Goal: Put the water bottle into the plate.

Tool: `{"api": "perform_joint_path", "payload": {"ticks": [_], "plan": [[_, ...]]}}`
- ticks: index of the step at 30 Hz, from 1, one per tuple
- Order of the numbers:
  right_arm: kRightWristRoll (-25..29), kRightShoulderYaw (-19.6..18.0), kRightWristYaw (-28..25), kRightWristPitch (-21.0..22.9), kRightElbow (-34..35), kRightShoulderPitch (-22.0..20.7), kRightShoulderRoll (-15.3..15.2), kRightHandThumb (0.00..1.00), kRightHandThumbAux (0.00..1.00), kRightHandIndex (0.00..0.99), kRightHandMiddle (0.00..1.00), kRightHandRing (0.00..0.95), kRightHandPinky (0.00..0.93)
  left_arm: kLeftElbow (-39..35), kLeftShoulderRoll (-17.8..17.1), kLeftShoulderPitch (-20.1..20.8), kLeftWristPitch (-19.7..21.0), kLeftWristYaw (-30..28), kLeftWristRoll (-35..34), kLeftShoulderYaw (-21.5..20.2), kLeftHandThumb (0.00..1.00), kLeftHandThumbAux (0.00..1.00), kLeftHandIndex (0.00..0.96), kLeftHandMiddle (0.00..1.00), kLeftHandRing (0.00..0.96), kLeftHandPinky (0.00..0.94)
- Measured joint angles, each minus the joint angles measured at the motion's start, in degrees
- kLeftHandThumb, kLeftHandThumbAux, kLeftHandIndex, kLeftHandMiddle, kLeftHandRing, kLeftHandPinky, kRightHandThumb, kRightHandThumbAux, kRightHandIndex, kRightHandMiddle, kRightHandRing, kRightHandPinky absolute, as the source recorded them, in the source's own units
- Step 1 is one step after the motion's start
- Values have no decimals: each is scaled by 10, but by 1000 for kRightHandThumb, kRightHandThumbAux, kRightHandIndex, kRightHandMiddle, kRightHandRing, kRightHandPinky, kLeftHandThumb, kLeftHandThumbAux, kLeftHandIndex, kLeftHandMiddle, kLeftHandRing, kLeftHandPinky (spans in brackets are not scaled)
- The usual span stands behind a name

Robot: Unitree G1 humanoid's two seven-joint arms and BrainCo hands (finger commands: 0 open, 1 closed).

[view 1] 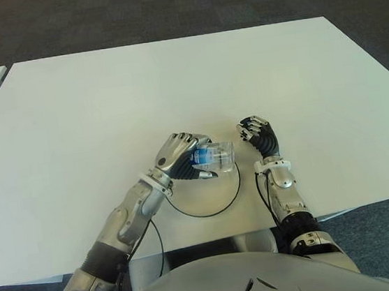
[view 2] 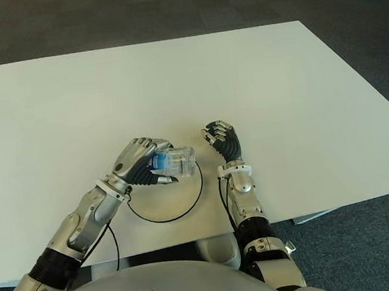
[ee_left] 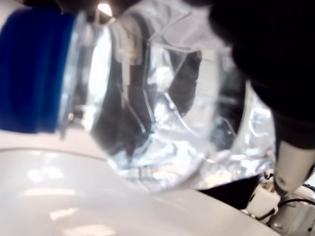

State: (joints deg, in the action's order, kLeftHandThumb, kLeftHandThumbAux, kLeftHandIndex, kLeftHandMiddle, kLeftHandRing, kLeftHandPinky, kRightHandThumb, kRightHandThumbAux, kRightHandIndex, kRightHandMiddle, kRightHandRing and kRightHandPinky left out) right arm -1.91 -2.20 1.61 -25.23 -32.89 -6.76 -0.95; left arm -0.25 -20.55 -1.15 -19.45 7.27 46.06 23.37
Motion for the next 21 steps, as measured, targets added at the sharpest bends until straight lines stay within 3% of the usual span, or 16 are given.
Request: {"api": "perform_joint_path", "payload": {"ticks": [21], "plan": [[0, -1, -2, -1, -2, -1, 0, 706, 728, 432, 601, 606, 613, 62, -1, 2, 5, 28, 52, 27, 851, 667, 402, 548, 846, 831]]}}
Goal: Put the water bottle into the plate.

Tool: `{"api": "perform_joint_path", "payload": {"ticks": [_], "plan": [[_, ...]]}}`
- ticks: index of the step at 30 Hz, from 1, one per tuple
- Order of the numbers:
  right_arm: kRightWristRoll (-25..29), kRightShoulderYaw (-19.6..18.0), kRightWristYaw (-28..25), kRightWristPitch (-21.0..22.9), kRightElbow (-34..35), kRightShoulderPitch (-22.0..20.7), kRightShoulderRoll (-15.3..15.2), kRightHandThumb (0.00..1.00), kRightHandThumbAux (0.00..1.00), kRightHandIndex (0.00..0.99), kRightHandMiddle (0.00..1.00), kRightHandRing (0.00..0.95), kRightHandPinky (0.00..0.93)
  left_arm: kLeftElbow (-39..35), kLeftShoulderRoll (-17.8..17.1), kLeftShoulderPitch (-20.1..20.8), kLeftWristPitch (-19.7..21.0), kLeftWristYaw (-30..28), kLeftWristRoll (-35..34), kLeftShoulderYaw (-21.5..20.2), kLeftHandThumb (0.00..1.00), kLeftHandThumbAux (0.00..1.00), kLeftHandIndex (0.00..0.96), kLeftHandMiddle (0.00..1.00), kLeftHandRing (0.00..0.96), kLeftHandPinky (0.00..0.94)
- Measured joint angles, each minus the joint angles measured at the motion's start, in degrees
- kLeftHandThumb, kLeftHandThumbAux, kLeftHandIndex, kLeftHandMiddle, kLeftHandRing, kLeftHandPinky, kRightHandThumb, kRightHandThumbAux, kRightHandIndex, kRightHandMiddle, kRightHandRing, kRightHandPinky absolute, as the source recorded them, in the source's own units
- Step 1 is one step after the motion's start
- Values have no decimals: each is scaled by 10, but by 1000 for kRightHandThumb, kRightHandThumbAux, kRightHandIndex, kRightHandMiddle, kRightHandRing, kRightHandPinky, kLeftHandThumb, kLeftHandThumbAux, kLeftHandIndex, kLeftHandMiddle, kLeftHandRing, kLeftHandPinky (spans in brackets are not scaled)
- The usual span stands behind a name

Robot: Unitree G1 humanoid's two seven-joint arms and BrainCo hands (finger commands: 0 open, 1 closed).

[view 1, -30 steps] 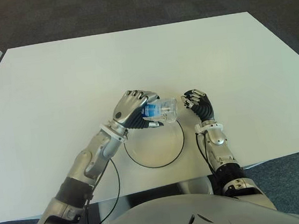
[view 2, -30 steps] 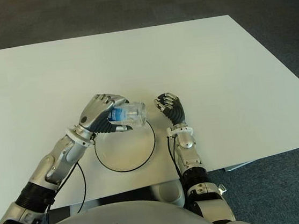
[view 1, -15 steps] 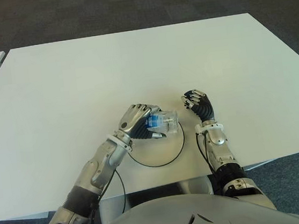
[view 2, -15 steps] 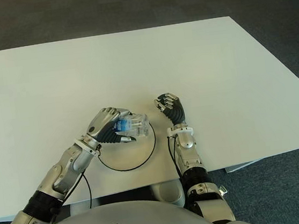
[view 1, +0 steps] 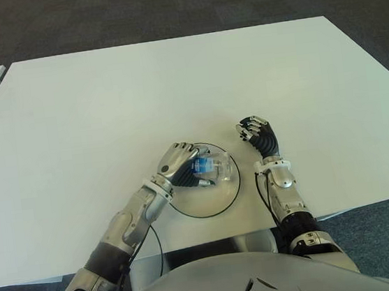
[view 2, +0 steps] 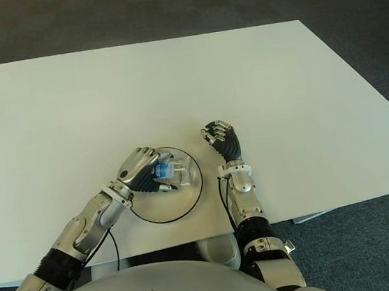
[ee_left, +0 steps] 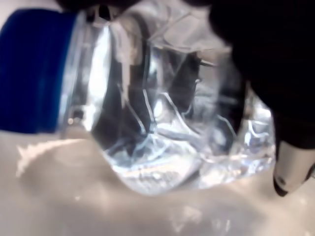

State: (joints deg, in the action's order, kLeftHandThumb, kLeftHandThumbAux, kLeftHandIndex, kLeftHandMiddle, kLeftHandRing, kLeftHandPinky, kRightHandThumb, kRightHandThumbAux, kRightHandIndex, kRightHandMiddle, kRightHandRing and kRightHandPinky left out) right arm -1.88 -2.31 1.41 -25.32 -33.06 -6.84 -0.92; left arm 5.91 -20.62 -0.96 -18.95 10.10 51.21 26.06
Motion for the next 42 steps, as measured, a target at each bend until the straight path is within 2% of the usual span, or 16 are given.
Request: {"api": "perform_joint_path", "payload": {"ticks": [2, 4, 14, 22, 24, 26, 27, 29, 30, 35, 42], "plan": [[0, 0, 0, 0, 0, 0, 0, 706, 728, 432, 601, 605, 612, 1, 0, 0, 1, 0, 3, 1, 852, 665, 406, 553, 824, 802], [0, 0, 0, 0, 0, 0, 0, 706, 728, 433, 600, 605, 613, 2, -2, 0, 2, 0, 4, 1, 852, 661, 413, 559, 768, 729], [0, 0, 0, 0, 0, 0, 0, 706, 728, 432, 597, 606, 610, 1, -10, 3, 8, -33, -9, 0, 845, 661, 404, 560, 658, 650], [0, 0, 1, -1, -2, 0, 0, 707, 729, 432, 595, 603, 614, -3, -11, 8, 15, -58, -19, 0, 834, 669, 384, 519, 532, 523], [0, 0, 1, -1, -2, 0, 0, 707, 729, 432, 595, 603, 615, -4, -12, 10, 17, -64, -19, 0, 830, 673, 377, 504, 489, 491], [0, 0, 2, -1, -2, 0, 0, 706, 729, 432, 595, 604, 615, -4, -12, 11, 17, -68, -21, 0, 881, 647, 309, 490, 457, 467], [0, 0, 2, -1, -2, 0, 0, 706, 729, 432, 595, 604, 615, -4, -13, 12, 17, -69, -21, 0, 803, 591, 269, 444, 434, 449], [0, 0, 2, -1, -2, 0, 0, 706, 729, 432, 594, 605, 614, -4, -13, 13, 17, -72, -22, 0, 718, 536, 216, 384, 399, 420], [0, 0, 2, -1, -3, 0, 0, 706, 729, 432, 594, 605, 613, -4, -14, 13, 17, -72, -22, 0, 706, 530, 206, 373, 392, 413], [0, 0, 1, -2, -3, 0, 0, 706, 728, 432, 596, 607, 619, -4, -20, 17, 17, -75, -20, 3, 622, 534, 95, 224, 232, 239], [0, 0, 2, -3, -3, 0, 1, 706, 728, 432, 595, 606, 618, -4, -27, 24, 17, -79, -16, 11, 552, 554, 25, 132, 128, 126]]}}
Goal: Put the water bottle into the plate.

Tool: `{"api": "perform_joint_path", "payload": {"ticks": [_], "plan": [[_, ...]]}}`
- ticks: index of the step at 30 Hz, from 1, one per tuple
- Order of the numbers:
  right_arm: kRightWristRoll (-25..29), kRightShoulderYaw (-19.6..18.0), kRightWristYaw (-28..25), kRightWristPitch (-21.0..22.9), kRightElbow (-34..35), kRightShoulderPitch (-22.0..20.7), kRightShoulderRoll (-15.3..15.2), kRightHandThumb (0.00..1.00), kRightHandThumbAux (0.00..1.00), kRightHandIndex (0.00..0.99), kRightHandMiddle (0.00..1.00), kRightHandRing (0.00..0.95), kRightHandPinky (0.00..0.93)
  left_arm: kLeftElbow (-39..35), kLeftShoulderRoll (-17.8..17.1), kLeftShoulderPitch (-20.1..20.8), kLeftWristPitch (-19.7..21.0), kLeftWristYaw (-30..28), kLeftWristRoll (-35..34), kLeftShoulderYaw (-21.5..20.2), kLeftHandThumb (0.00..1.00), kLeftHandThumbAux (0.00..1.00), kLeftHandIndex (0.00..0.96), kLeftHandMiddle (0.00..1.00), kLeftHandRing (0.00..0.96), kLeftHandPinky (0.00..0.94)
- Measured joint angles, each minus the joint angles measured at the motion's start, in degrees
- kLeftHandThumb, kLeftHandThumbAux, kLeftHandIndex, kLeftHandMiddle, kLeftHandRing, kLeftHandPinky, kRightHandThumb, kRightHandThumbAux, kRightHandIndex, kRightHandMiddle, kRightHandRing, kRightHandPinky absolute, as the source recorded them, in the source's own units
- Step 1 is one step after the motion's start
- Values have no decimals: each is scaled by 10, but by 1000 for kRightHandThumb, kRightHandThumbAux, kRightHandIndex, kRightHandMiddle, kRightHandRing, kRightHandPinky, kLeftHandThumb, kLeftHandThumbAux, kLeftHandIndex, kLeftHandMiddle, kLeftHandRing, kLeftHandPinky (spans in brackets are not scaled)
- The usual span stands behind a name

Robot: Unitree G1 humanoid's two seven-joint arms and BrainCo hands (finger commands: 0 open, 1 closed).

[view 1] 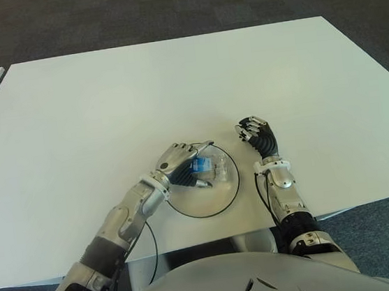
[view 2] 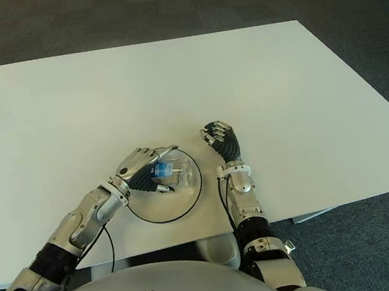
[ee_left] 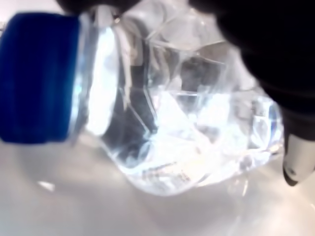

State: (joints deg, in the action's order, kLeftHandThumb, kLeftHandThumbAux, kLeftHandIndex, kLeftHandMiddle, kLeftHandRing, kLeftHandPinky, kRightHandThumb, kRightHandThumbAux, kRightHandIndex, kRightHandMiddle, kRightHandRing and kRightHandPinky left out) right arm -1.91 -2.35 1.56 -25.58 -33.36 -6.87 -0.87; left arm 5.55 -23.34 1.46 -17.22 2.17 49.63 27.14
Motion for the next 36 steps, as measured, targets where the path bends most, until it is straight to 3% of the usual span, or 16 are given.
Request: {"api": "perform_joint_path", "payload": {"ticks": [6, 17, 36], "plan": [[0, -1, 0, 0, 0, 0, 1, 706, 728, 432, 595, 605, 617, -3, -6, 0, -1, 9, 7, 4, 434, 542, 2, 24, 17, 13], [0, -1, 0, 0, 1, 0, 2, 706, 728, 432, 598, 605, 614, -8, -12, -8, -2, 39, 28, 5, 281, 428, 0, 0, 0, 0], [-1, 0, 7, 7, 8, 2, 3, 706, 729, 432, 598, 602, 611, -26, -29, -14, -8, 85, 50, 4, 144, 300, 0, 0, 0, 0]]}}
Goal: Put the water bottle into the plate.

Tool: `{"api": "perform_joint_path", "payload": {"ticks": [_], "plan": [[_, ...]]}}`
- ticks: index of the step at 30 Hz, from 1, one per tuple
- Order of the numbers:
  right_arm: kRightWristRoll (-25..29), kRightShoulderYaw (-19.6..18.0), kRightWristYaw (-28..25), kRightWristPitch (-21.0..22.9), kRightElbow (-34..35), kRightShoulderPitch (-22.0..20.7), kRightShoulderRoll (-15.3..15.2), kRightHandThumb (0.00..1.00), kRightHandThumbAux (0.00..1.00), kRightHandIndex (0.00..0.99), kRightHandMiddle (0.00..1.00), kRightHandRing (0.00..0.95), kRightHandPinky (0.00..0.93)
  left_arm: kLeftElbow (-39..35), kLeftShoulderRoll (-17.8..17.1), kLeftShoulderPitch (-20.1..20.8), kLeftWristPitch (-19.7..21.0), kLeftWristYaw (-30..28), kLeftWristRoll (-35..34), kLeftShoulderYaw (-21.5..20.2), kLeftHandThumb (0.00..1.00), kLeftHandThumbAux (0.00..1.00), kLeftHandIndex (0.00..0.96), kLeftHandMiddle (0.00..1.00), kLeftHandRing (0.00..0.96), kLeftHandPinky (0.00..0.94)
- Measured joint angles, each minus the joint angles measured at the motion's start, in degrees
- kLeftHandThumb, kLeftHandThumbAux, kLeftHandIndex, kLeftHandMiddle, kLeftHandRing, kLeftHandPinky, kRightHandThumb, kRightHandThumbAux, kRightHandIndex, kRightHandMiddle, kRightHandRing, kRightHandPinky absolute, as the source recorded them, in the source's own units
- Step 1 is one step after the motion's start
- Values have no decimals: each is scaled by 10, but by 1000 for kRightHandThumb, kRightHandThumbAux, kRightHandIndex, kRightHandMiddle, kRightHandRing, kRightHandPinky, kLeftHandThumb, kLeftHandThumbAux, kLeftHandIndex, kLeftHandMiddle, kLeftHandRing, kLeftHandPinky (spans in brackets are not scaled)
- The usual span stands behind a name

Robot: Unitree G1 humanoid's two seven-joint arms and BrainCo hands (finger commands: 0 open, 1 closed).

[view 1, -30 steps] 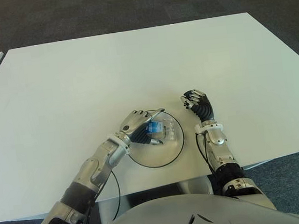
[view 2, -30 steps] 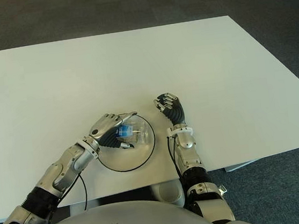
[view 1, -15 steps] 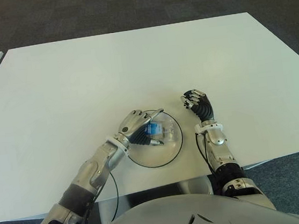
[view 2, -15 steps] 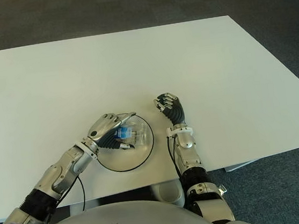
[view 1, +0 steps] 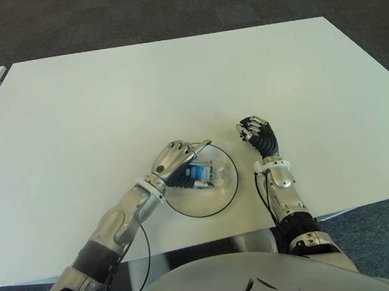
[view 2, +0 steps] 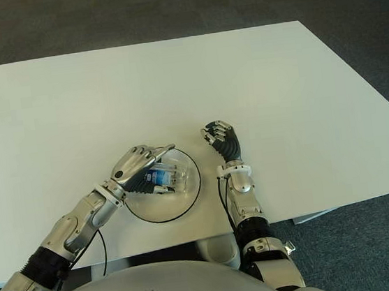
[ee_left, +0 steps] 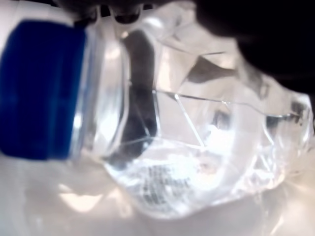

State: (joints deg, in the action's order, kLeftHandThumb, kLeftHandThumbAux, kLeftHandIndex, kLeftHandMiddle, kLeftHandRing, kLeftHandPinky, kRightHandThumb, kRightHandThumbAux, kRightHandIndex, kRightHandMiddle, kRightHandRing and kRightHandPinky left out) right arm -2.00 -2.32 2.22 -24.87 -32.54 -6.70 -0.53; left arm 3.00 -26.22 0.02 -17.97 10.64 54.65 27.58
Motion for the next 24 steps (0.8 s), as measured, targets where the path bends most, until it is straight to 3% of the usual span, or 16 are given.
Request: {"api": "perform_joint_path", "payload": {"ticks": [16, 24], "plan": [[-2, 1, 5, 8, 7, 2, 0, 706, 729, 432, 602, 604, 613, -30, 3, -10, 11, 83, 36, -3, 154, 256, 0, 0, 0, 0], [-2, 1, 5, 8, 9, 2, 0, 706, 729, 432, 602, 606, 614, -29, 8, -12, 25, 180, 73, -3, 117, 253, 0, 0, 0, 0]]}}
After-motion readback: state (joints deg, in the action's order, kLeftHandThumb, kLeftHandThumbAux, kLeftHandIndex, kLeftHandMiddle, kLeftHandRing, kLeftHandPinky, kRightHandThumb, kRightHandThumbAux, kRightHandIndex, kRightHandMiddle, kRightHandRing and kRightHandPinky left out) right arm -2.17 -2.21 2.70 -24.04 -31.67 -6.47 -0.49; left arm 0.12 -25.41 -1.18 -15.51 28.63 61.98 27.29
